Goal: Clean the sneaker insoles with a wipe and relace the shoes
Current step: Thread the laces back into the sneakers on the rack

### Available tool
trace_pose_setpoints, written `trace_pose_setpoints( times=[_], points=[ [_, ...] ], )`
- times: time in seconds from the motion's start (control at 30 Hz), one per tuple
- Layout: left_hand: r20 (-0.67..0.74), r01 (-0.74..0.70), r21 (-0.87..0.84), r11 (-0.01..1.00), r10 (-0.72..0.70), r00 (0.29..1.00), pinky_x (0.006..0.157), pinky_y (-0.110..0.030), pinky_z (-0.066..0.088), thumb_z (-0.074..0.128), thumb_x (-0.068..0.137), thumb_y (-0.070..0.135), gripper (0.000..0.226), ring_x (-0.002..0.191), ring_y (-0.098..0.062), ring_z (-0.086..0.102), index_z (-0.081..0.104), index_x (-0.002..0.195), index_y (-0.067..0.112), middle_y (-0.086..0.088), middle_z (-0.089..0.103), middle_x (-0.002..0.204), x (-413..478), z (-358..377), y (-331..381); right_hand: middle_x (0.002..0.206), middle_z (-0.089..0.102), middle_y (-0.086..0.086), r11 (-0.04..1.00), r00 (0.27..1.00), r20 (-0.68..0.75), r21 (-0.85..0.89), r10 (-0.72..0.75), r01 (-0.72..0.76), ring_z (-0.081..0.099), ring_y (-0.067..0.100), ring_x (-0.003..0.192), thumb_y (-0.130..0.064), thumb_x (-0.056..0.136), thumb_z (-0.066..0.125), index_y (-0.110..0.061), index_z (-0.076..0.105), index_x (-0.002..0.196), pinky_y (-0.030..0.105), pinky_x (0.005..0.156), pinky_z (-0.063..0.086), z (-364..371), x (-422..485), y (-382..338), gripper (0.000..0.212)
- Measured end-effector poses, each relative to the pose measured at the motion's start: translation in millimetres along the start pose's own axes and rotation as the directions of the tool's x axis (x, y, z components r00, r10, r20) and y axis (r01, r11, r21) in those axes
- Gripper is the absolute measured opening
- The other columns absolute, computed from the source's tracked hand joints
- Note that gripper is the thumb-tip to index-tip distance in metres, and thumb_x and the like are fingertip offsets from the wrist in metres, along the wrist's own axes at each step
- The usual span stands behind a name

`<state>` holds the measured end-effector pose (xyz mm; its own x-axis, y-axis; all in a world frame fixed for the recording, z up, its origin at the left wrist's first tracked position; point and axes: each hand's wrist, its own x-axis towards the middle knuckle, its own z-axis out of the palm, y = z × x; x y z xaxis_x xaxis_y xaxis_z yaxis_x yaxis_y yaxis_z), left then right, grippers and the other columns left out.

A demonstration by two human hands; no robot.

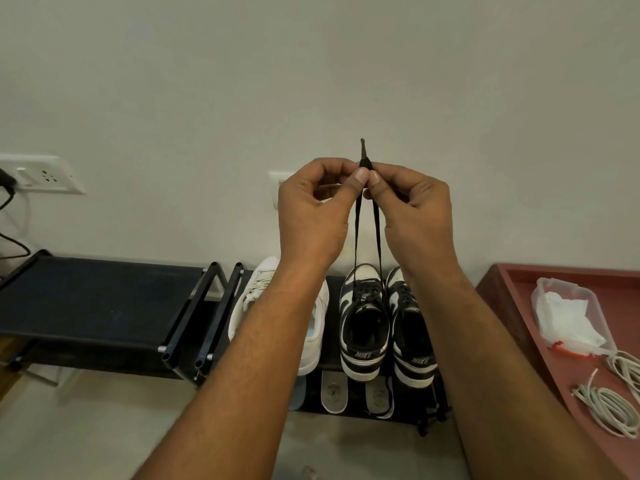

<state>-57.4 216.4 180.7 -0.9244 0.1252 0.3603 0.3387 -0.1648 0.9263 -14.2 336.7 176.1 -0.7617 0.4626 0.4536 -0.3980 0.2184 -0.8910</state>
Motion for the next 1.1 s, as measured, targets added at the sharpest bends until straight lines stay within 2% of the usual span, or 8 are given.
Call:
trace_pose_setpoints(
  times=[0.13,0.23,0.5,0.6,0.7,0.87,0.97,1.1],
  points=[
    [-0.004,0.033,-0.053,0.998,-0.034,0.999,0.075,-0.017,0.054,0.08,0.094,0.011,0.008,0.083,-0.001,0.071,0.079,0.1,0.006,0.003,0.078,0.089,-1,1,3,0.107,0.08,0.005,0.999,1.0,0.01,0.047,-0.018,0.017,0.075,0.02,0.109,-0.01,0.1,0.069,-0.005,0.078,0.117,0.044,0.101,0.058,-1,-1,0,0.02],
    [-0.024,0.055,-0.073,0.996,-0.057,0.998,0.07,-0.012,0.052,0.08,0.093,0.01,0.009,0.081,0.002,0.072,0.081,0.1,0.005,0.007,0.078,0.084,-2,2,4,0.11,0.08,0.004,0.998,1.0,0.006,0.054,-0.02,0.02,0.074,0.019,0.111,-0.009,0.099,0.069,-0.003,0.077,0.119,0.043,0.102,0.058,-1,-2,0,0.022],
    [-0.045,0.032,-0.03,0.999,-0.034,0.998,0.078,-0.018,0.055,0.084,0.09,0.012,0.005,0.082,-0.004,0.075,0.083,0.094,0.008,0.001,0.081,0.087,-1,0,7,0.113,0.079,-0.002,0.981,0.994,0.058,-0.165,-0.094,0.102,0.073,0.009,0.11,-0.016,0.1,0.069,-0.011,0.077,0.122,0.039,0.099,0.059,-3,-1,-1,0.024],
    [0.002,0.007,0.028,1.0,-0.007,1.0,0.086,-0.029,0.061,0.086,0.089,0.015,0.008,0.089,-0.012,0.079,0.084,0.093,0.01,0.001,0.083,0.09,1,-2,9,0.105,0.08,-0.01,0.96,0.991,0.046,-0.247,-0.125,0.133,0.074,0.009,0.102,-0.02,0.102,0.066,-0.017,0.079,0.119,0.04,0.094,0.06,-6,-1,-2,0.022],
    [0.019,-0.045,0.087,0.995,0.043,0.999,0.088,-0.04,0.063,0.086,0.089,0.022,0.011,0.085,-0.017,0.079,0.083,0.099,0.017,0.003,0.081,0.084,2,-4,11,0.102,0.08,-0.006,0.971,0.991,0.095,-0.207,-0.099,0.117,0.074,0.012,0.104,-0.018,0.104,0.063,-0.014,0.079,0.117,0.044,0.096,0.059,-7,-1,-1,0.021],
    [0.109,0.009,0.066,0.998,-0.016,0.994,0.068,-0.016,0.051,0.078,0.096,0.015,0.016,0.069,-0.006,0.068,0.082,0.112,0.013,0.0,0.074,0.076,7,-8,10,0.091,0.079,0.0,0.984,0.984,0.163,-0.151,-0.067,0.092,0.075,0.018,0.098,-0.01,0.102,0.063,-0.009,0.08,0.109,0.045,0.098,0.058,-10,-1,0,0.018],
    [0.084,0.009,0.049,0.999,-0.013,0.996,0.066,-0.014,0.051,0.076,0.098,0.013,0.01,0.069,-0.002,0.066,0.081,0.106,0.015,-0.009,0.079,0.091,5,-5,12,0.091,0.079,0.005,0.993,0.981,0.189,-0.101,-0.045,0.065,0.075,0.023,0.098,-0.011,0.103,0.062,-0.007,0.079,0.108,0.045,0.098,0.058,-10,-1,2,0.018],
    [0.026,0.037,0.007,0.999,-0.037,0.999,0.066,-0.015,0.051,0.072,0.101,0.015,0.008,0.073,-0.001,0.066,0.079,0.106,0.014,-0.002,0.08,0.1,4,-2,10,0.09,0.078,0.003,1.0,0.969,0.246,0.004,0.026,-0.028,0.072,0.014,0.093,-0.011,0.105,0.06,-0.01,0.078,0.111,0.031,0.094,0.055,-10,-2,9,0.019]
  ],
)
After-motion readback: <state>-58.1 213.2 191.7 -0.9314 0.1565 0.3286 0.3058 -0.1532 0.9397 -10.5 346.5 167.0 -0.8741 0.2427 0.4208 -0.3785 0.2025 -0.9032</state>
